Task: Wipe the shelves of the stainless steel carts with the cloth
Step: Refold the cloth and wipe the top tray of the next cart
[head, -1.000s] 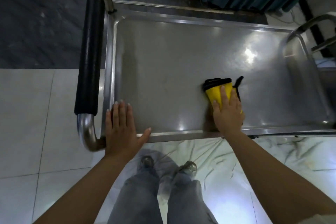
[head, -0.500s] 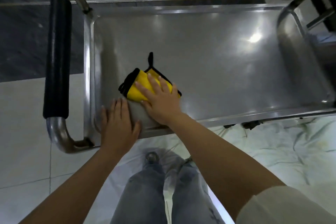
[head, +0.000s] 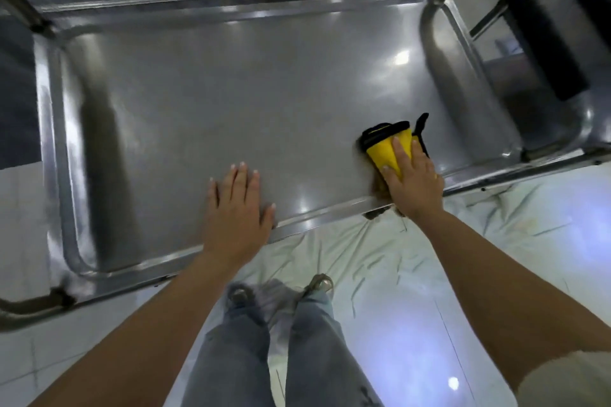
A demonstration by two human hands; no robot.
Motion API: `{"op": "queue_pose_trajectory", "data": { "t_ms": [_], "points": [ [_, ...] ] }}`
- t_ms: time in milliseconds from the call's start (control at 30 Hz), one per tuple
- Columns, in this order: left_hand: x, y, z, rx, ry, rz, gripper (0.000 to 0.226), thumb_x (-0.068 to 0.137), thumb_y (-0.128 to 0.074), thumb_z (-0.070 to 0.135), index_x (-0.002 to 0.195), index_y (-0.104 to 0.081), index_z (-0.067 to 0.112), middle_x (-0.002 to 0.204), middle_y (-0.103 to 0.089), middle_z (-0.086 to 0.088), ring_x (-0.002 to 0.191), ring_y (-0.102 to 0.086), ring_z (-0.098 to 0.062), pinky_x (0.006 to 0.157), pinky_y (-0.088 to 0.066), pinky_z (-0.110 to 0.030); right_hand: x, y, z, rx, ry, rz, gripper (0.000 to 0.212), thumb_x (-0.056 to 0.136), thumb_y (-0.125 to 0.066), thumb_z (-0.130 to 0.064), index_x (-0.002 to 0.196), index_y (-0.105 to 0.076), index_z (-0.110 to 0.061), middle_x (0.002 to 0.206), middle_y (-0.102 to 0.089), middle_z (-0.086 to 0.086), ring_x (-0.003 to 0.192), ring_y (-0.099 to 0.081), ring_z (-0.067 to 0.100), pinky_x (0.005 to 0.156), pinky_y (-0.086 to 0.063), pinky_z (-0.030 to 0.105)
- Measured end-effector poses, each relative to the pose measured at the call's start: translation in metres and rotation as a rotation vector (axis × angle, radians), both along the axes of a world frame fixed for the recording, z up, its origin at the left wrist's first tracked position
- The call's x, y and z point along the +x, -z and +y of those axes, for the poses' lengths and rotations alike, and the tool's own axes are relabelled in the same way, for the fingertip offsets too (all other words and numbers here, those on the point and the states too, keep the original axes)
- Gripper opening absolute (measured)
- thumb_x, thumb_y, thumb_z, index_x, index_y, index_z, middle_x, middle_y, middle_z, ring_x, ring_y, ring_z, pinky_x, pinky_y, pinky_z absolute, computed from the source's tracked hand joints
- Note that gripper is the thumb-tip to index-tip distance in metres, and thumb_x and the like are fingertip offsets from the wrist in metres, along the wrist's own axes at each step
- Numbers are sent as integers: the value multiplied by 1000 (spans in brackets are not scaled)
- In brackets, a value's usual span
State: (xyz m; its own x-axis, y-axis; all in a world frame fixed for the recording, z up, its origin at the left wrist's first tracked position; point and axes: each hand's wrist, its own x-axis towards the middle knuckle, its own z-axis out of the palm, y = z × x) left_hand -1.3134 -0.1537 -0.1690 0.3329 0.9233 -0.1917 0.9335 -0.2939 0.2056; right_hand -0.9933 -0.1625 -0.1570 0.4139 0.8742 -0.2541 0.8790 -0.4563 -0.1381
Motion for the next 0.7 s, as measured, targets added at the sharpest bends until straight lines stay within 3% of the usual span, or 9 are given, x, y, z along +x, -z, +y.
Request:
{"op": "queue_pose_trajectory", "data": {
  "t_ms": [133, 267, 500, 700],
  "points": [
    [34, 10, 4, 2, -71, 58, 77, 93, -23, 57, 151, -19, 7, 158, -14, -21, 147, -6, -36, 116, -1, -59, -6, 9, 1, 11, -3, -54, 62, 95, -29, -61, 150, -7, -44, 163, -6, 0, 145, -15, 28, 107, -20, 63],
    [33, 17, 2, 64, -30, 59, 72, 93, -23, 58, 150, -27, 16, 157, -22, -19, 145, -13, -40, 115, -2, -59, 0, 13, -2, 53, -96, -96, 67, 92, -25, -67, 151, -8, -41, 162, -11, 4, 145, -19, 32, 105, -25, 63],
    [30, 16, -3, 161, 25, 42, 61, 93, -32, 49, 144, -44, 18, 152, -33, -21, 136, -27, -49, 110, -21, -57, 19, 13, 0, 105, -341, -102, 67, 91, -29, -66, 151, -20, -38, 158, -26, 7, 143, -26, 32, 104, -28, 58],
    [40, -1, -5, 139, -18, 95, 62, 91, -31, 47, 141, -47, 14, 145, -42, -25, 128, -37, -52, 103, -31, -58, 30, 5, -4, 152, -424, -6, 55, 94, -38, -43, 147, -34, -34, 154, -35, 9, 132, -39, 36, 100, -35, 55]
  ]
}}
